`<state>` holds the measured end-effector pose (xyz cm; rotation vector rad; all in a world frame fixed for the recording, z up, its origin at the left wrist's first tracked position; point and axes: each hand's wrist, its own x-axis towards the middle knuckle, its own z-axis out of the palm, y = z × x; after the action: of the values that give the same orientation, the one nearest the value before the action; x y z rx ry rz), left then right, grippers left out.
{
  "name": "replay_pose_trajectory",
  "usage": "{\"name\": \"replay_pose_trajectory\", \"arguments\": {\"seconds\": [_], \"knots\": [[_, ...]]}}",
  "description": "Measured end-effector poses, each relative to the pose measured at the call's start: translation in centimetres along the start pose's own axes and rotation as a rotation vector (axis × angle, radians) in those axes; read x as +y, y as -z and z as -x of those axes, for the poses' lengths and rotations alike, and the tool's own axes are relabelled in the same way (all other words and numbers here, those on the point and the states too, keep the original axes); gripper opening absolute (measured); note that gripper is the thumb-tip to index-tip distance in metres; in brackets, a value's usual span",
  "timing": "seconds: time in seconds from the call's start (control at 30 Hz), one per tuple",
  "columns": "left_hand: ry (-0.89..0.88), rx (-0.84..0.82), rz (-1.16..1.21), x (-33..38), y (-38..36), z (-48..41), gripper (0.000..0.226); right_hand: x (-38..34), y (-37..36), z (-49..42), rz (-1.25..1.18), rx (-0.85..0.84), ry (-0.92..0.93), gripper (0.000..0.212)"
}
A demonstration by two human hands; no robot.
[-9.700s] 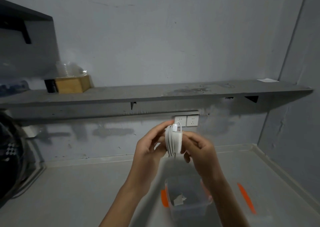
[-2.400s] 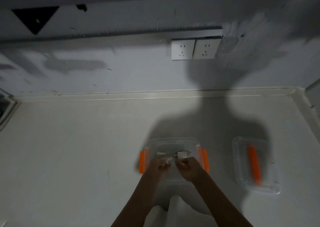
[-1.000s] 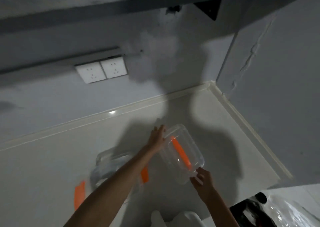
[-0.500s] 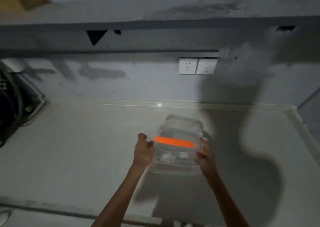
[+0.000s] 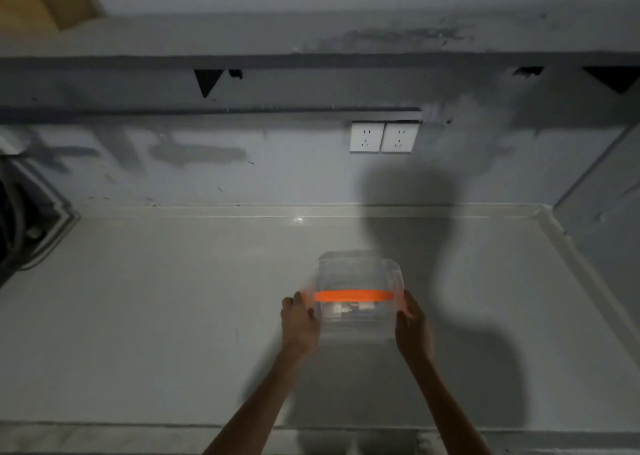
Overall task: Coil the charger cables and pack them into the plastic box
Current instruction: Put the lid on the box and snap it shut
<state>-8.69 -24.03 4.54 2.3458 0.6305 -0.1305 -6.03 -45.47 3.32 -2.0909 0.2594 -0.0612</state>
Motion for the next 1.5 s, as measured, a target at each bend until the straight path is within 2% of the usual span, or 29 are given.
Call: {"name": "replay_pose_trajectory", "arguments": {"seconds": [0.07,0.23,0.37,0.43,0.53,0.63,0.77,0.9,0.97,1.07,1.17,1.27,1.37,1.5], "knots": [[0.042,-0.034,-0.028,1.4,0.4,-1.5,0.031,-0.4,-0.6,-2.4,0.058,-0.038,-0.032,0.055],[0.077,-0.083,-0.116,1.5,-0.7,-3.5,0.033,0.7,-1.4,-3.6,0.137,-0.114,-0.072,0.062],[0.082,-0.084,-0.127,-0.3,-2.0,-2.8,0.051,2.2,-0.9,-1.7,0.117,-0.115,-0.007,0.064],[0.057,-0.066,-0.119,-1.2,-2.3,-2.0,0.062,2.8,-0.9,-0.6,0.057,-0.085,-0.029,0.059],[-0.003,-0.048,-0.107,-2.0,-2.1,-0.1,0.067,4.0,-0.6,1.7,-0.022,-0.061,-0.048,0.056],[0.034,-0.058,-0.028,-3.3,-2.3,2.2,0.057,5.8,0.9,4.1,-0.036,-0.073,-0.068,0.048],[0.086,-0.055,0.097,-4.4,-2.5,4.3,0.044,7.6,1.3,5.5,-0.116,-0.131,-0.09,0.05],[0.093,-0.072,0.067,-3.4,-2.3,3.1,0.04,8.1,0.8,3.6,-0.085,-0.141,-0.05,0.055],[0.053,-0.062,-0.071,-3.0,-2.7,3.4,0.053,7.8,1.1,3.2,0.011,-0.186,-0.015,0.057],[-0.162,0.143,-0.252,-2.8,-4.1,4.8,0.071,6.9,1.4,3.3,0.403,-0.112,0.115,0.055],[-0.411,0.255,-0.32,-1.4,-4.9,3.7,0.063,3.4,0.4,2.1,0.522,-0.059,0.317,0.068],[-0.51,0.161,-0.405,-0.1,-5.2,1.3,0.059,2.2,-2.0,0.5,0.632,-0.122,0.436,0.064],[-0.591,0.106,-0.45,-2.0,-6.9,0.4,0.057,4.1,-3.2,0.9,0.73,-0.174,0.416,0.063],[-0.555,0.102,-0.403,-2.9,-7.7,0.0,0.061,4.3,-3.5,0.8,0.719,-0.147,0.398,0.066]]}}
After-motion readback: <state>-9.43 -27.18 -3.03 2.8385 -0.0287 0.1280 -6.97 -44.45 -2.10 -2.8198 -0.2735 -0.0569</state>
